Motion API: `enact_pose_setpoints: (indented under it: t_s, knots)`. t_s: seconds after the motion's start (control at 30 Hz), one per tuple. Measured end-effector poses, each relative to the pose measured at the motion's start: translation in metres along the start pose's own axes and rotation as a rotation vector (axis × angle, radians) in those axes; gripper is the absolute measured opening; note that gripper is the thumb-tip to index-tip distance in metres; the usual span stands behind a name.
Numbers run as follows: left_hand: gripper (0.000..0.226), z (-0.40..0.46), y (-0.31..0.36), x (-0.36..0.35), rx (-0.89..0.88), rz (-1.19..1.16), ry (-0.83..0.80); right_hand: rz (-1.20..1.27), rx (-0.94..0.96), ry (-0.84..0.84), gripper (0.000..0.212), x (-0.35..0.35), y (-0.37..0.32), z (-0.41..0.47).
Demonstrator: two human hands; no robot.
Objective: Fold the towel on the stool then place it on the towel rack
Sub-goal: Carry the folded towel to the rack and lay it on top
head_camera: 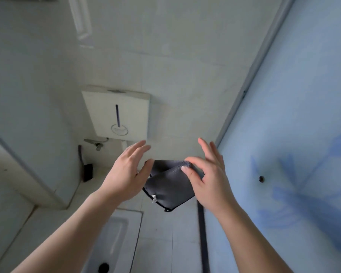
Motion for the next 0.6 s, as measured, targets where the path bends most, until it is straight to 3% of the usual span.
enact_pose_setpoints:
  t_s: [0.37,0.6]
  knots:
    - [0.049,0.128,0.138,0.058,-0.428,0.051,0.098,-0.16,0.173,0.233,0.008,0.103,0.002,0.151]
    - [0.057,0.203,0.221,0.098,-0.542,0.084,0.223,-0.16,0.321,0.367,0.008,0.166,0.008,0.249]
Point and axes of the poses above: each hand's wrist, its own z-axis towards the middle knuckle, its own x-axis out of the back of the hand, y = z × x, the point moved 9 cm from there along z, towards the middle knuckle, and after that the axes turned 14 degrees about x, right-handed, at the moved point
